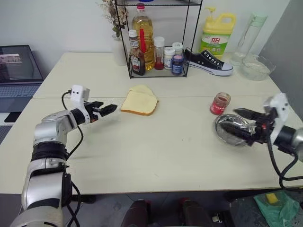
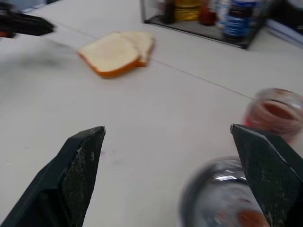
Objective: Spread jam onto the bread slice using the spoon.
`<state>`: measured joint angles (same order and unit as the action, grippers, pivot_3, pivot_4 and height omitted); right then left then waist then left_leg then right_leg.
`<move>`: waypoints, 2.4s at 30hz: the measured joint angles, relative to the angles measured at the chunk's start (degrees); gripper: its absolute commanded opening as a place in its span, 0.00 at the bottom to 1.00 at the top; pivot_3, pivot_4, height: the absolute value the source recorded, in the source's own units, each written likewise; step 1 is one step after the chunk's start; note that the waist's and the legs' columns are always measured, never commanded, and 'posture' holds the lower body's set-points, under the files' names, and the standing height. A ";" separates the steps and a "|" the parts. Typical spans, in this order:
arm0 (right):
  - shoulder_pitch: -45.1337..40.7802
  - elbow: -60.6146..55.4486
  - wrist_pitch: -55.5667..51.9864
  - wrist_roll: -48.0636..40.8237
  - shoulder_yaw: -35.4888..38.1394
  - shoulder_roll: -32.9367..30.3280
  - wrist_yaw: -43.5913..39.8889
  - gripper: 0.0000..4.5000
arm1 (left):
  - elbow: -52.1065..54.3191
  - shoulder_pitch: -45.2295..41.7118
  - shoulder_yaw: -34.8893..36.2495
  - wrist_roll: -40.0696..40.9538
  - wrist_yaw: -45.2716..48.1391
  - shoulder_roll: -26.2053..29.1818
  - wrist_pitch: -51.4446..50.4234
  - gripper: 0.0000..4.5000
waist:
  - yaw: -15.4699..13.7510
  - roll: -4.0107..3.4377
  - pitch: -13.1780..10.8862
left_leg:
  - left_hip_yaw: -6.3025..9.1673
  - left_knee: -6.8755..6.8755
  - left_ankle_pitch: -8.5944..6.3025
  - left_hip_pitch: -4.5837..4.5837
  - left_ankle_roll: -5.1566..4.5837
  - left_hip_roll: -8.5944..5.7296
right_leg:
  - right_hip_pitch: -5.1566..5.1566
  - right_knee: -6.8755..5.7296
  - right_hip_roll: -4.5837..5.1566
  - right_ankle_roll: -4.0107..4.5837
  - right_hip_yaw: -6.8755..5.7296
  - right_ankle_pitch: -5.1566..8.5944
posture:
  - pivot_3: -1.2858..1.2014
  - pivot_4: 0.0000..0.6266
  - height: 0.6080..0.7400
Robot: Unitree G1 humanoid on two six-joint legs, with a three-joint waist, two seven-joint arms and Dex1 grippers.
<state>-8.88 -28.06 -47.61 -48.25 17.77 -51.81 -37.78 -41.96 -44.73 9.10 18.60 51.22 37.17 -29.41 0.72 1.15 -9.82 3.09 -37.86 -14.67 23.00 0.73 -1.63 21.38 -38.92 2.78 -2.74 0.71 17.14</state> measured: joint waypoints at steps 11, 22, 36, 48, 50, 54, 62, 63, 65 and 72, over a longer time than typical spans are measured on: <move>-7.74 -0.76 -0.53 4.51 -14.64 7.12 1.60 0.99 | -23.84 -13.45 -4.91 -8.66 -0.69 -9.18 12.61 1.00 | -0.39 0.36 -0.19 | -0.01 -0.21 0.04 0.89 0.03 -0.09 | 0.94 -0.17 0.28 -0.01 -0.01 -0.02 | 0.52 0.24 1.00; -7.48 -3.43 -1.56 5.12 -14.60 10.42 5.77 1.00 | -29.66 -15.61 -2.55 -10.64 -1.61 -10.80 16.57 0.73 | -0.41 0.36 -0.19 | 0.01 -0.22 0.04 0.88 0.02 -0.16 | 0.90 -0.19 0.25 -0.02 -0.07 -0.02 | 0.52 0.24 1.00; -7.45 -3.35 -1.53 6.57 -13.71 11.83 6.84 1.00 | -29.35 -17.04 0.38 -9.64 -0.24 -11.43 14.87 0.01 | -0.37 0.36 -0.19 | 0.02 -0.22 0.04 0.88 0.02 -0.20 | 0.91 -0.20 0.19 -0.03 -0.08 -0.03 | 0.52 0.24 1.00; -2.58 -6.28 -5.91 -0.35 -2.74 4.63 3.59 1.00 | 4.88 -18.13 -7.26 0.20 23.23 -10.30 -12.55 0.01 | -0.12 0.36 -0.19 | 0.02 -0.21 0.04 0.91 0.02 -0.21 | 0.87 -0.14 0.21 -0.02 0.06 -0.02 | 0.52 0.24 1.00; -0.33 -8.14 -7.77 -3.93 1.28 3.05 3.05 1.00 | 15.08 -16.30 -9.79 4.00 26.26 -8.96 -20.44 0.01 | 0.18 0.34 -0.18 | 0.04 -0.21 0.04 0.88 0.02 -0.11 | 0.83 -0.15 0.28 -0.02 0.15 -0.02 | 0.52 0.24 1.00; 4.01 -11.27 -10.60 -11.21 5.93 2.02 3.32 1.00 | 28.91 -10.26 -13.59 10.69 29.49 -6.81 -30.78 0.01 | 0.97 0.17 -0.08 | 0.06 -0.18 0.04 0.78 0.01 -0.01 | 0.78 -0.19 0.24 0.00 0.20 -0.01 | 0.52 0.24 1.00; 8.62 -15.05 -11.46 -16.33 6.14 2.76 8.27 1.00 | 30.12 0.28 -26.41 4.82 30.34 -5.82 -17.08 0.01 | 0.60 0.12 -0.05 | 0.05 -0.23 0.05 0.73 0.00 -0.04 | 0.68 -0.15 0.24 0.00 0.18 -0.02 | 0.52 0.24 1.00; 8.82 -15.65 -11.43 -16.96 5.55 2.84 8.90 1.00 | 25.35 0.27 -28.89 0.94 29.75 -6.35 -10.41 0.01 | 0.47 0.13 -0.06 | 0.05 -0.24 0.05 0.74 0.00 -0.05 | 0.68 -0.15 0.25 0.00 0.18 -0.02 | 0.52 0.24 1.00; 8.89 -16.26 -11.31 -17.78 5.08 2.84 9.54 1.00 | 18.41 0.20 -31.63 -4.64 29.17 -7.02 -0.72 0.01 | 0.21 0.14 -0.06 | 0.05 -0.23 0.04 0.76 0.00 -0.10 | 0.68 -0.12 0.26 0.00 0.16 -0.02 | 0.52 0.24 1.00; 8.80 -16.25 -10.43 -18.29 3.36 2.63 10.62 1.00 | 1.39 -6.00 -32.87 -13.12 25.03 -13.99 21.01 0.01 | -1.11 0.20 -0.09 | 0.13 -0.28 0.10 0.85 -0.13 -0.36 | 0.66 -0.11 0.29 -0.09 0.08 -0.07 | 0.52 0.24 1.00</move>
<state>-0.08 -44.30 -58.04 -66.54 21.12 -49.19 -27.16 -40.56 -50.73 -23.76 5.48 76.25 23.18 -8.40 -0.39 1.35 -9.91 3.22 -38.14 -14.56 23.85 0.60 -1.99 22.04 -39.04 3.07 -2.82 0.79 17.08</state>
